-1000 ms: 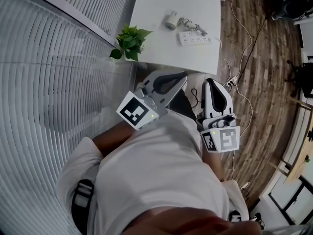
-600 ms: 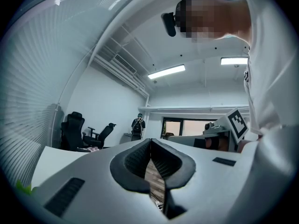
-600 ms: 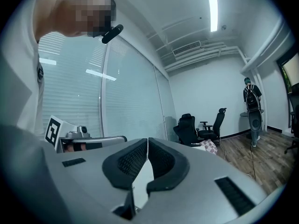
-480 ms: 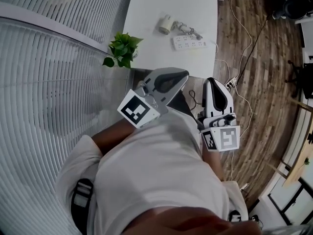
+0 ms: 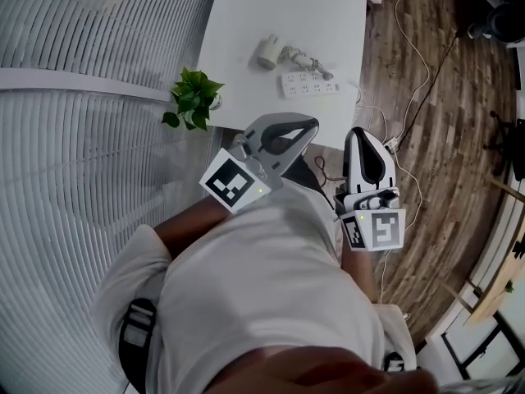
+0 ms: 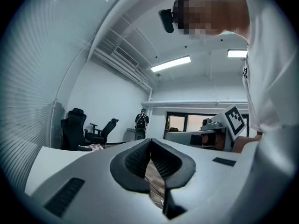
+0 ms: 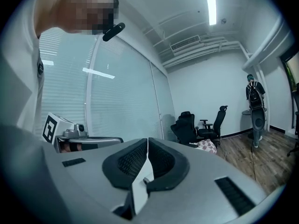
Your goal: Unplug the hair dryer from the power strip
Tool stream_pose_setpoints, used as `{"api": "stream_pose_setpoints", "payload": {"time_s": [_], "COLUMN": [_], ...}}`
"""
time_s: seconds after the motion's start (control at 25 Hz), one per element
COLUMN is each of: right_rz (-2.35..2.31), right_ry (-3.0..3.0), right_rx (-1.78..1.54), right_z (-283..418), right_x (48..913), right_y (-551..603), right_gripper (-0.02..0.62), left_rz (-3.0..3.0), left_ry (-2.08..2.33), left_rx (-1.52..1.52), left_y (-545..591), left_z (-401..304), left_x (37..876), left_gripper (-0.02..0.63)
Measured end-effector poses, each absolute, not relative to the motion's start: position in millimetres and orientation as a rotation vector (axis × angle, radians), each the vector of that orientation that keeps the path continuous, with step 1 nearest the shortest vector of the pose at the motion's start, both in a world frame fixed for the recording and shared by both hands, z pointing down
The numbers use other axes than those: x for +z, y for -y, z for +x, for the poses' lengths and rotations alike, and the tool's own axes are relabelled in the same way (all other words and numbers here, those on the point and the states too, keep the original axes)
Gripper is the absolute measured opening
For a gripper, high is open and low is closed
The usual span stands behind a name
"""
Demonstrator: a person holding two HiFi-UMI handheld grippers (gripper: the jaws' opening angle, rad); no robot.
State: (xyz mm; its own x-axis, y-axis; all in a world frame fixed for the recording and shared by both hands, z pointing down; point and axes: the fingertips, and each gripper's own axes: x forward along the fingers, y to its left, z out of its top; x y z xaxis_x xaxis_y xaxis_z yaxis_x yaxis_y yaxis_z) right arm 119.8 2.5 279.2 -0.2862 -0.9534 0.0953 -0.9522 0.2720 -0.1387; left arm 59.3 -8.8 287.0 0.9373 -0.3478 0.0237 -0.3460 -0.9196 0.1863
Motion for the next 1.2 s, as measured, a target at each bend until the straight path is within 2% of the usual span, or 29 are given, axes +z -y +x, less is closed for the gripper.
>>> {"api": "stream_pose_setpoints", "payload": {"time_s": [0.68, 1.2], "right_rz": [-1.786, -1.800], "right_ry": [-2.654, -2.839], "right_rx": [-0.215, -0.174], "right_z": [186, 191], "right_x": [300, 344], "right_y": [72, 105], "right_gripper": [0.034, 0.034], "left_rz": [2.883, 2.856], "left_ry": [0.658, 0.738], "left_rx": [0.027, 0.223], "left_y": [85, 115], "left_z": [134, 137], "left_x": [300, 345], "left_gripper": [0.029, 0.029]}}
